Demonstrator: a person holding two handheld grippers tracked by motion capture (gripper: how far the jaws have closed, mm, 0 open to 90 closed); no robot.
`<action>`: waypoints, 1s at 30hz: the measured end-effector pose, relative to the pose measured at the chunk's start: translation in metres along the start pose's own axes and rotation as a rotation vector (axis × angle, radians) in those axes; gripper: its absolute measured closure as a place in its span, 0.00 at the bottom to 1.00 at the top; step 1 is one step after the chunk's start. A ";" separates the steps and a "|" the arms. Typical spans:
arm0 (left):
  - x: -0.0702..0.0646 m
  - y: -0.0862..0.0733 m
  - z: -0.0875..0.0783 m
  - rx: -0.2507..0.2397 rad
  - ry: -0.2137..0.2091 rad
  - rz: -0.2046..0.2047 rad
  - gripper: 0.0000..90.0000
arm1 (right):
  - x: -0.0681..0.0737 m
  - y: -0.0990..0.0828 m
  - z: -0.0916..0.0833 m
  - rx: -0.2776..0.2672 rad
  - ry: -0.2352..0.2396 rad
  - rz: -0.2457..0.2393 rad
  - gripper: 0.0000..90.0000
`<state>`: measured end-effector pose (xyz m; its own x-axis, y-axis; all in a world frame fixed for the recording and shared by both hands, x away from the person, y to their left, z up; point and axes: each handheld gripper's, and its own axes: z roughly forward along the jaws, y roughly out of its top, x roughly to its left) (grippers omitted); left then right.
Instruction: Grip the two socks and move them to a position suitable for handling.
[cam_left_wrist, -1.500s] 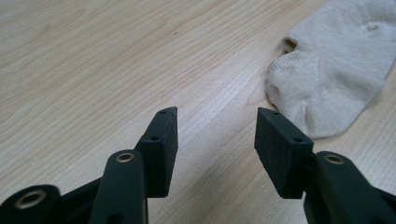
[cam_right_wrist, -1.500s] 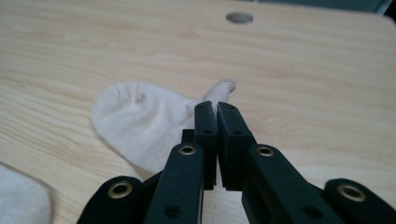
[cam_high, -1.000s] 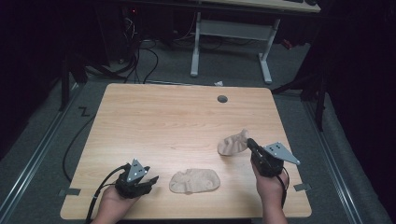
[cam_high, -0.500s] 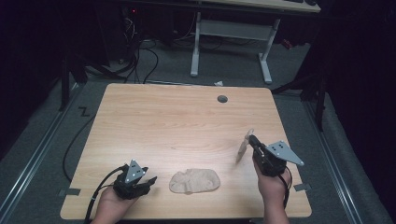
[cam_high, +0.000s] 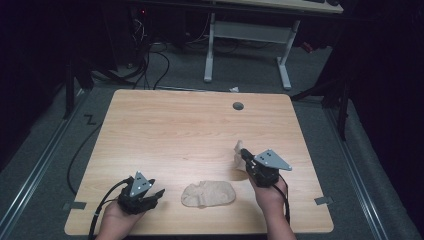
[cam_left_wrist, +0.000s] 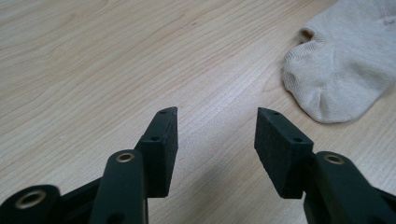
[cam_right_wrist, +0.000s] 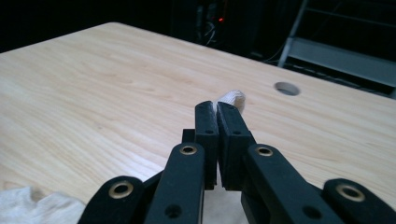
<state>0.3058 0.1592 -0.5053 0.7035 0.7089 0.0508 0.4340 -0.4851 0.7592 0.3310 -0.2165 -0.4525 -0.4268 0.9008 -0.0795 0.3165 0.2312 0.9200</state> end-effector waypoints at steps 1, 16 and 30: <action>0.000 0.000 0.000 0.000 0.002 0.000 0.55 | 0.003 0.000 0.003 0.005 0.008 -0.006 0.98; 0.002 -0.002 -0.004 -0.003 0.012 -0.004 0.55 | 0.055 -0.002 0.047 0.112 0.143 -0.110 0.98; 0.007 -0.013 -0.016 0.001 0.055 -0.040 0.56 | 0.081 -0.004 0.077 0.185 0.258 -0.163 0.98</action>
<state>0.2964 0.1787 -0.5049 0.6537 0.7547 0.0559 0.4618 -0.4563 0.7606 0.3604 -0.1159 -0.4923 -0.6770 0.7294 -0.0981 0.3645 0.4481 0.8163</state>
